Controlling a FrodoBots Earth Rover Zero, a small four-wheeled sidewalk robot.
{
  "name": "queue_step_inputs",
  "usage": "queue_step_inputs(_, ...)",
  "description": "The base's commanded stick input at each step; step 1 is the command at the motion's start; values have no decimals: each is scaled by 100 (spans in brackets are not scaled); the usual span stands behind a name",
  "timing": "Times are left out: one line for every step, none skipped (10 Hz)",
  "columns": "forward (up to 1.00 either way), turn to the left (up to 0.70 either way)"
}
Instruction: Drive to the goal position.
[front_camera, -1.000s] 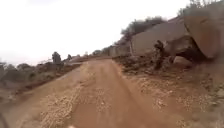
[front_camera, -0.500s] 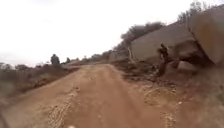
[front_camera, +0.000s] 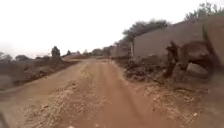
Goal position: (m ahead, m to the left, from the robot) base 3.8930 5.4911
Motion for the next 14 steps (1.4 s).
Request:
queue_step_inputs(50, 0)
queue_step_inputs(50, 0)
queue_step_inputs(50, 0)
queue_step_inputs(50, 0)
queue_step_inputs(50, 0)
queue_step_inputs(50, 0)
queue_step_inputs(50, 0)
queue_step_inputs(50, 0)
queue_step_inputs(50, 0)
queue_step_inputs(50, 0)
queue_step_inputs(50, 0)
queue_step_inputs(50, 0)
queue_step_inputs(50, 0)
queue_step_inputs(50, 0)
